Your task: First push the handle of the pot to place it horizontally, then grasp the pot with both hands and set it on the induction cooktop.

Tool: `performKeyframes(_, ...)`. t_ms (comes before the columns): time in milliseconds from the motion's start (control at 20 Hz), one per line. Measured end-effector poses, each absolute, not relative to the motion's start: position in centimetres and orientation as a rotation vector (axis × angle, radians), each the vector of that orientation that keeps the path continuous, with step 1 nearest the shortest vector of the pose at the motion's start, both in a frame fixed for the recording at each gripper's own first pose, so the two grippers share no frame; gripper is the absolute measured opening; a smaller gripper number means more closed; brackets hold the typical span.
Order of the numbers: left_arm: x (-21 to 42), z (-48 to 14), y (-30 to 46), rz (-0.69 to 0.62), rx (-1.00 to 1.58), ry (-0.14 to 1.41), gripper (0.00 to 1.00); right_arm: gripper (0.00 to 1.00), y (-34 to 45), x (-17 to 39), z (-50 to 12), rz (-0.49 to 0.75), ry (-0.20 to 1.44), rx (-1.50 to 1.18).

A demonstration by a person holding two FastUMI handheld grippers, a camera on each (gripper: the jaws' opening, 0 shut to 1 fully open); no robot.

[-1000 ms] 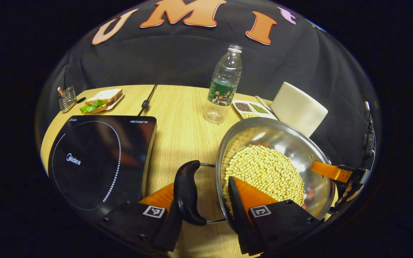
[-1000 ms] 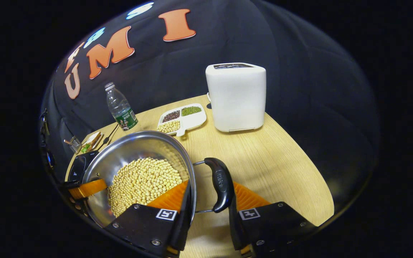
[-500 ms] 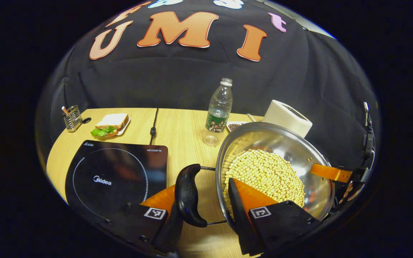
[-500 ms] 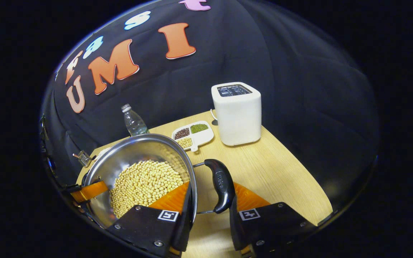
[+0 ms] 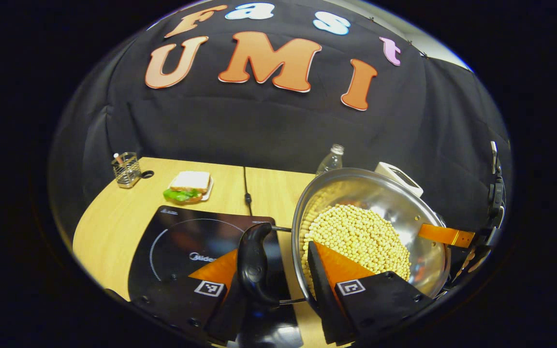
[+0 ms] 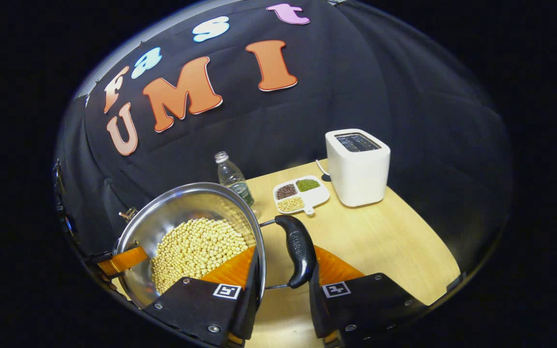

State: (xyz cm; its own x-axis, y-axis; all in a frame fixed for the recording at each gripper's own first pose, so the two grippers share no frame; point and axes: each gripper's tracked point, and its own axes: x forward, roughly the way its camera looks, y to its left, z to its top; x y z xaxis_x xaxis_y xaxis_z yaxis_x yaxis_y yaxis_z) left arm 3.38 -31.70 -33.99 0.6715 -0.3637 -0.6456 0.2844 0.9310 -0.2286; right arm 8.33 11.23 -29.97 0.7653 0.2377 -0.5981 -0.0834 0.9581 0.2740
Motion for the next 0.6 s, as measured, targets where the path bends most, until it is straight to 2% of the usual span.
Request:
performKeyframes(50, 3.5, -33.8, -30.3, -0.353, -0.11, 0.748, 0.7, 0.47, 12.5, 8.2, -29.8, 0.186, 0.682, 0.248)
performKeyframes(600, 6.2, -34.8, -17.9, -0.229, -0.128, 0.743, 0.7, 0.47, 24.1, 7.0, -30.2, 0.27, 0.718, 0.24)
